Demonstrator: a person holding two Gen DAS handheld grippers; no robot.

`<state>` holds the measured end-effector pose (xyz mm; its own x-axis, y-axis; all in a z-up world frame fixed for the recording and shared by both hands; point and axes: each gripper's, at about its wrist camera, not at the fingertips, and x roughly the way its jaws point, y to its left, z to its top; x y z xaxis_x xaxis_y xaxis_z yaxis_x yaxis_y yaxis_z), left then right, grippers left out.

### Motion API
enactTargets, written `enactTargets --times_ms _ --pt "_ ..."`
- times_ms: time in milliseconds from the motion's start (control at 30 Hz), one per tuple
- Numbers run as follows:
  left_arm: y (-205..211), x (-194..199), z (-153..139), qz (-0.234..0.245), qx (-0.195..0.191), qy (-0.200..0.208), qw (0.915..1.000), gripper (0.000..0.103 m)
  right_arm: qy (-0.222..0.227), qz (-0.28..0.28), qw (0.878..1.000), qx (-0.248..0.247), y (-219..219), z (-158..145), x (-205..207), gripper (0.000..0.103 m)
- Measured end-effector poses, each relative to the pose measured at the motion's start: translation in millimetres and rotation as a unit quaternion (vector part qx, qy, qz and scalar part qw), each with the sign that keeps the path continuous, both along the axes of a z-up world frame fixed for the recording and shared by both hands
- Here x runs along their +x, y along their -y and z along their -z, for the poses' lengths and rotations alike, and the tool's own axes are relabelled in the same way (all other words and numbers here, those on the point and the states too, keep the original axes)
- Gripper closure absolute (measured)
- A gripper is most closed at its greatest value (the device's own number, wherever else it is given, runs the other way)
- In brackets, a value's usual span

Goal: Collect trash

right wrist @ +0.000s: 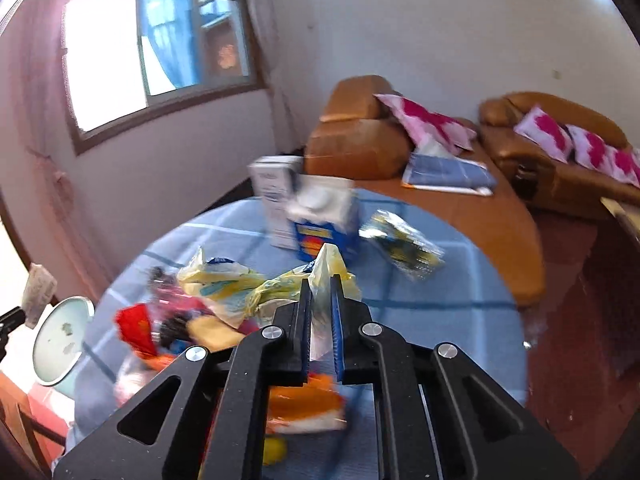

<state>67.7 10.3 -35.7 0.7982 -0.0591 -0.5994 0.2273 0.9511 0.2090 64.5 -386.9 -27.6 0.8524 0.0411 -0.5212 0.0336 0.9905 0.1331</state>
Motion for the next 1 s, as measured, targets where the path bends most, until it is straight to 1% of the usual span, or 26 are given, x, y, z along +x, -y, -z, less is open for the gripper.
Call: enactTargets --times_ms 200,433,667,1000 --pt "-18 -5 5 -0.018 0.007 -0.004 0.9998 0.1 0.006 -0.042 0.999 -0.009 -41 -8 17 0.095" --pt "-42 -5 10 -0.043 0.012 -0.009 0.9989 0.1 0.02 -0.093 0.995 -0.028 -86 -19 32 0.095" --pt "-64 -2 15 -0.067 0.018 -0.015 0.9975 0.1 0.022 -0.143 0.988 -0.047 -135 -17 48 0.095" --pt "-97 2 23 -0.106 0.028 -0.026 0.9936 0.1 0.016 -0.191 0.979 -0.064 -183 -11 65 0.095"
